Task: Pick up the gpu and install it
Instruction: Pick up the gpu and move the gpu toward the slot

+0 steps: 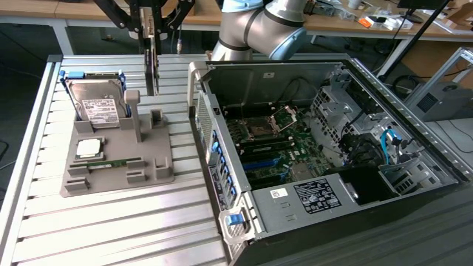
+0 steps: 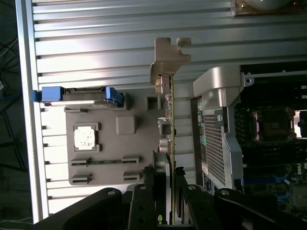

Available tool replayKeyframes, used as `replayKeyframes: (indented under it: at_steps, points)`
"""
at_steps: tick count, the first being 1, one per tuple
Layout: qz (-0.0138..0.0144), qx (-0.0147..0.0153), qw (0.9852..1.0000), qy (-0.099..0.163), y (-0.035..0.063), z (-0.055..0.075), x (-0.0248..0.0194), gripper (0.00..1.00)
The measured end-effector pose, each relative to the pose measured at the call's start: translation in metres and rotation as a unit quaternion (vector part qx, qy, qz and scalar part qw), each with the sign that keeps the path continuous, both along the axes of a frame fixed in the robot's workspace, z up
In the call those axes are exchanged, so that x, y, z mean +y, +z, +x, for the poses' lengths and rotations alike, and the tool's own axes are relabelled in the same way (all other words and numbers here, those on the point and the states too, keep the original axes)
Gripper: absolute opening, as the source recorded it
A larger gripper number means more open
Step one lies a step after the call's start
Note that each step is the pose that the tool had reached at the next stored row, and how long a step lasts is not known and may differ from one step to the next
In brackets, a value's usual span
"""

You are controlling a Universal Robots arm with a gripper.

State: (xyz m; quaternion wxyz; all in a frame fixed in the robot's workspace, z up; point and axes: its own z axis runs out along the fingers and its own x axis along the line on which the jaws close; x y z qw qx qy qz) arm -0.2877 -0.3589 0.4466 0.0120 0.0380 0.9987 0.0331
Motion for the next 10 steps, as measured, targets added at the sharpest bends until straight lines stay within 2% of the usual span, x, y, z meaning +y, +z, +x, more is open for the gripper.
replayKeyframes:
  at_steps: [10]
  points:
    - [0.0002,0.0,1.0,0.0,0.0066,0.0,0.0,0.27]
